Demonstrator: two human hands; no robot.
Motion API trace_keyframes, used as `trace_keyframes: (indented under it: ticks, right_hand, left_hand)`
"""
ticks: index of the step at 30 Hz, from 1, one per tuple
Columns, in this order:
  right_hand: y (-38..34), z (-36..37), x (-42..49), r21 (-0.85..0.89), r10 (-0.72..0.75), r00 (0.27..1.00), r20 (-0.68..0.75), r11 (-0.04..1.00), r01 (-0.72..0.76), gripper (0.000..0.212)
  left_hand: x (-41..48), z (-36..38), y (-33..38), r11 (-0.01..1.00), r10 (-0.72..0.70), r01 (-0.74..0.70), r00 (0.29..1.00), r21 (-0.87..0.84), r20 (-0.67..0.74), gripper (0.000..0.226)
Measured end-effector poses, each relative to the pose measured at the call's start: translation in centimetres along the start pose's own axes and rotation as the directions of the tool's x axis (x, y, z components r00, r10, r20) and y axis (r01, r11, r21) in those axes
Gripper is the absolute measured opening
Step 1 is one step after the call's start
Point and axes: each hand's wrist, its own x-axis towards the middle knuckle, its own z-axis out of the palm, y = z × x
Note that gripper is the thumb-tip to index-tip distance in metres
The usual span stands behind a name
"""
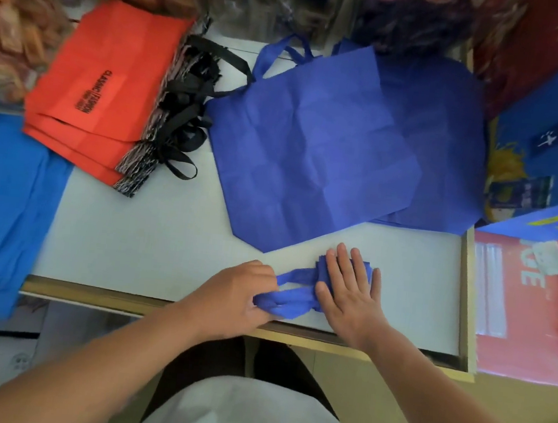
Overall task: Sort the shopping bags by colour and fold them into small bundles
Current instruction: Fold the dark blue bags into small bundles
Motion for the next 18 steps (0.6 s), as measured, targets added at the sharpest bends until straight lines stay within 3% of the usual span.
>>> trace_keyframes:
  ticks: [3, 5, 9, 13, 18]
  right_hand:
    - [-0.2, -0.3, -0.1, 0.027, 0.013, 1.000, 0.021, 1.000, -0.014, 0.067]
    - [-0.7, -0.5, -0.1, 0.067, 0.024, 1.000, 0.005, 0.997, -0.025, 0.067]
    - [-1.7, -0.6, -0.5, 0.073, 0.041, 0.998, -0.057, 0.997, -0.037, 0.086]
    - [-3.5, 0.7, 0.3, -0.072, 0.070, 0.967, -0.243, 0.993, -0.090, 0.083]
    - [-4.8, 2.1, 1.7, -0.005, 0.059, 0.951, -0.303, 0.998, -0.063, 0.076]
  left_hand:
    - [-0.5, -2.1, 1.4, 0.913, -0.155, 0.172, 0.985, -0.370, 0.075, 0.022]
    - [0.1, -2.5, 1.7, 0.842, -0.262, 0.228, 0.965, -0.489, -0.001, 0.020]
    - [2.1, -0.8, 0.7, 0.633, -0.575, 0.386, 0.814, -0.671, -0.074, 0.041]
    - [3.5, 1.1, -0.4, 0.556, -0.714, 0.516, 0.698, -0.651, -0.056, 0.040]
    - [4.1, 2.1, -1.6, 0.553, -0.780, 0.654, 0.624, -0.516, -0.045, 0.039]
